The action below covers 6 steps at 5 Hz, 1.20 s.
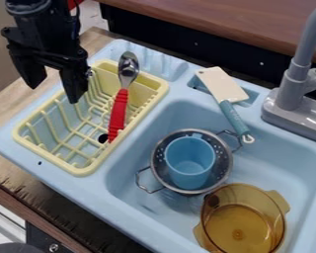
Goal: Moved the blue cup from the inside of the silver pot to the yellow dish drainer.
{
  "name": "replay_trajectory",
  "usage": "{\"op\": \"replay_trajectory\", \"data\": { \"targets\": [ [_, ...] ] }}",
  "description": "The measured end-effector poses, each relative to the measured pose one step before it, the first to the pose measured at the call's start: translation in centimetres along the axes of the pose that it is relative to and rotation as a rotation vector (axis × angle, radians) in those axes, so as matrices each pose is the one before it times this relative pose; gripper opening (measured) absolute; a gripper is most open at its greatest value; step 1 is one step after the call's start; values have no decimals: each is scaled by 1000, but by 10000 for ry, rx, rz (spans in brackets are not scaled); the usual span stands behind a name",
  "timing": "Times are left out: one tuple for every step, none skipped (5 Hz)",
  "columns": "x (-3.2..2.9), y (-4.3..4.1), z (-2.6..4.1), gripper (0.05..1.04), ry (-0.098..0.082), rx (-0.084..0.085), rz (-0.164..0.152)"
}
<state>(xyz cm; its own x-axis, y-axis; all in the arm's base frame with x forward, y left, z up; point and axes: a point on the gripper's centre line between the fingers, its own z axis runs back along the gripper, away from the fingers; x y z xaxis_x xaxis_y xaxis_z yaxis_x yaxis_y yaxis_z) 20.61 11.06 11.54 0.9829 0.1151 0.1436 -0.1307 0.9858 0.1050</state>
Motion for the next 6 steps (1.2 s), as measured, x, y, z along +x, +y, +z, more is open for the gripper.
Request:
{"op": "replay_trajectory", "data": {
  "targets": [
    [-361, -147, -400, 997, 203, -69, 98],
    [68, -1420, -698, 997, 557, -255, 939],
    [568, -1828, -152, 997, -308, -418, 1193],
    [-263, -2158, -258, 997, -116, -650, 1968],
    [-1116, -1802, 95, 997, -192, -914, 1450],
    [-1303, -1388, -187, 997, 281, -56, 968]
  ]
}}
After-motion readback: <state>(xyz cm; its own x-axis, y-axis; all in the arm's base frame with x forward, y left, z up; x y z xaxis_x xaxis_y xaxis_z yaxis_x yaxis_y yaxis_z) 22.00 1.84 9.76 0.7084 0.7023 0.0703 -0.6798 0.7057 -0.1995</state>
